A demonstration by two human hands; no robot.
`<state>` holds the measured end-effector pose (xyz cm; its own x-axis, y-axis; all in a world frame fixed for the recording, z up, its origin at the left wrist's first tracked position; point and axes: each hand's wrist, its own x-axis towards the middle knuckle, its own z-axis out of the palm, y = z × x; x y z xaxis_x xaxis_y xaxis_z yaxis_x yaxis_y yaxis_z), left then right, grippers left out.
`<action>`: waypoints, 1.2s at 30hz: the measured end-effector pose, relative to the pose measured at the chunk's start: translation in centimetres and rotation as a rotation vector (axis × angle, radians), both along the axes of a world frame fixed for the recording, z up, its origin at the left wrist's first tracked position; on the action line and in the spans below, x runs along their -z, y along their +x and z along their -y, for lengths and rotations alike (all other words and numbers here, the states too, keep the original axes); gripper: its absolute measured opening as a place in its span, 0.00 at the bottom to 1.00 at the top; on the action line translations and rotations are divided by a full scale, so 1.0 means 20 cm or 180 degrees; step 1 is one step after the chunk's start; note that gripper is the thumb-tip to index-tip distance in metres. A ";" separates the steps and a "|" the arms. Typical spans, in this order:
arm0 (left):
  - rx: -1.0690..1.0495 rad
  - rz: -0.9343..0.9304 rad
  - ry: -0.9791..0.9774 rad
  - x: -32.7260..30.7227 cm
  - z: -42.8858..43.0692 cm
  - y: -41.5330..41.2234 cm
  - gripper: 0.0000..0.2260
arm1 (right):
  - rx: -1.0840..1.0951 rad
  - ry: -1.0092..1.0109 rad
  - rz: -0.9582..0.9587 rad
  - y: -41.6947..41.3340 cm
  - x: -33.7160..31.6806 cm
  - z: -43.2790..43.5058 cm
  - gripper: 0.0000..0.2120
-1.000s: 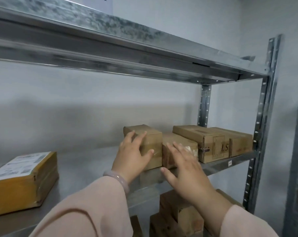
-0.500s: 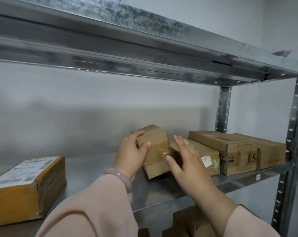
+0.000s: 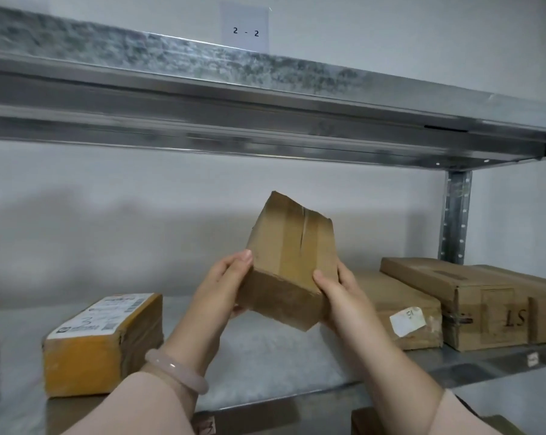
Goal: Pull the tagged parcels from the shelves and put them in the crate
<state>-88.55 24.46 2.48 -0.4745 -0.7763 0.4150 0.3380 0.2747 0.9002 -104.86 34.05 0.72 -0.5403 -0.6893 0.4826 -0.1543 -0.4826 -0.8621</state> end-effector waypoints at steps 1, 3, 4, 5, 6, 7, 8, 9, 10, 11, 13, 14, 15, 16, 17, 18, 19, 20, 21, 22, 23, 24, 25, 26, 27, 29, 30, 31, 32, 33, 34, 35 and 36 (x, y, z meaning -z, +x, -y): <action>-0.0056 0.0169 0.0014 -0.01 -0.01 0.01 0.28 | 0.0049 -0.0047 -0.0255 0.00 0.00 0.00 0.18; -0.0104 0.0193 0.0155 0.00 -0.02 0.01 0.30 | -0.0038 -0.0095 -0.0405 0.01 0.00 0.01 0.17; -0.0059 0.0057 0.0337 0.01 -0.01 0.01 0.27 | -0.0113 -0.0094 -0.0309 0.02 -0.01 0.00 0.14; 0.0080 -0.0116 0.0601 0.02 -0.01 0.01 0.23 | -0.0177 -0.0096 -0.0182 0.02 -0.01 0.00 0.13; 0.0311 -0.0284 0.0914 0.03 -0.01 0.01 0.19 | -0.0226 -0.0091 -0.0048 0.01 -0.01 0.00 0.13; 0.0591 -0.0403 0.1222 0.04 -0.01 0.01 0.16 | -0.0306 -0.0083 0.0099 0.00 0.00 -0.01 0.13; 0.0793 -0.0410 0.1420 0.05 -0.01 0.01 0.15 | -0.0433 -0.0082 0.0236 0.00 0.01 -0.01 0.13; 0.0856 -0.0307 0.1474 0.05 -0.01 0.00 0.16 | -0.0575 -0.0097 0.0337 0.00 0.02 -0.01 0.15; 0.0759 -0.0170 0.1423 0.06 -0.01 -0.01 0.16 | -0.0670 -0.0114 0.0394 0.00 0.03 -0.01 0.18; 0.0518 -0.0035 0.1278 0.07 -0.01 -0.02 0.15 | -0.0703 -0.0153 0.0415 0.01 0.03 0.00 0.19; -0.0175 0.0090 0.0671 0.10 0.01 -0.03 0.12 | -0.0575 -0.0225 0.0350 0.02 0.03 0.00 0.20; -0.0471 0.0127 0.0236 0.10 0.00 -0.03 0.14 | -0.0482 -0.0231 0.0271 0.02 0.03 0.00 0.20; -0.0639 0.0172 -0.0190 0.10 0.00 -0.02 0.18 | -0.0401 -0.0222 0.0190 0.02 0.03 0.00 0.21; -0.0660 0.0217 -0.0491 0.10 0.00 -0.01 0.20 | -0.0318 -0.0182 0.0111 0.03 0.03 0.00 0.21; -0.0542 0.0225 -0.0638 0.10 -0.01 -0.01 0.21 | -0.0205 -0.0110 0.0027 0.03 0.03 0.01 0.22; -0.0382 0.0266 -0.0724 0.10 -0.02 -0.01 0.23 | -0.0079 -0.0009 -0.0082 0.04 0.03 0.02 0.24; -0.0334 0.0344 -0.0847 0.10 -0.03 -0.01 0.26 | -0.0006 0.0090 -0.0169 0.04 0.02 0.04 0.26; -0.0426 0.0469 -0.1040 0.10 -0.02 -0.02 0.29 | -0.0006 0.0169 -0.0197 0.04 0.02 0.05 0.26; -0.0629 0.0633 -0.1238 0.11 -0.02 -0.03 0.29 | -0.0055 0.0253 -0.0225 0.05 0.01 0.06 0.24; -0.0814 0.0754 -0.1361 0.11 -0.02 -0.03 0.28 | -0.0087 0.0382 -0.0313 0.06 0.00 0.06 0.21; -0.0947 0.0850 -0.1387 0.11 -0.01 -0.03 0.25 | -0.0090 0.0544 -0.0464 0.06 0.00 0.05 0.19; -0.1036 0.0956 -0.1346 0.12 0.00 -0.03 0.22 | -0.0098 0.0683 -0.0635 0.06 0.00 0.05 0.19; -0.1080 0.1078 -0.1281 0.12 -0.01 -0.02 0.21 | -0.0105 0.0764 -0.0786 0.05 0.02 0.04 0.20; -0.1099 0.1187 -0.1218 0.13 -0.01 -0.02 0.20 | -0.0093 0.0799 -0.0903 0.03 0.03 0.03 0.21; -0.1123 0.1256 -0.1183 0.13 -0.01 -0.02 0.21 | -0.0057 0.0773 -0.1004 0.01 0.05 0.01 0.22; -0.1284 0.1230 -0.1260 0.12 -0.05 -0.03 0.24 | 0.0086 0.0624 -0.1259 -0.04 0.06 -0.06 0.22; -0.1483 0.1193 -0.1404 0.12 -0.07 -0.04 0.26 | 0.0216 0.0518 -0.1420 -0.08 0.05 -0.10 0.22; -0.1734 0.1176 -0.1615 0.11 -0.10 -0.06 0.27 | 0.0397 0.0405 -0.1592 -0.13 0.04 -0.14 0.21; -0.2013 0.1186 -0.1866 0.09 -0.14 -0.08 0.28 | 0.0614 0.0297 -0.1747 -0.18 0.03 -0.18 0.21; -0.2278 0.1188 -0.2096 0.08 -0.18 -0.11 0.28 | 0.0842 0.0203 -0.1875 -0.24 0.02 -0.23 0.20; -0.2493 0.1139 -0.2289 0.06 -0.24 -0.15 0.28 | 0.1048 0.0144 -0.1952 -0.31 0.01 -0.27 0.19; -0.2630 0.1032 -0.2458 0.04 -0.29 -0.19 0.26 | 0.1204 0.0126 -0.1970 -0.37 0.00 -0.31 0.18; -0.2666 0.0915 -0.2618 0.03 -0.34 -0.25 0.25 | 0.1301 0.0141 -0.1947 -0.43 0.00 -0.35 0.18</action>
<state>-93.53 31.25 1.86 -0.1067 -0.4405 0.8914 -0.4028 0.8388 0.3663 -113.52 41.08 0.72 -0.4016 -0.5163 0.7564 -0.7739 -0.2503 -0.5817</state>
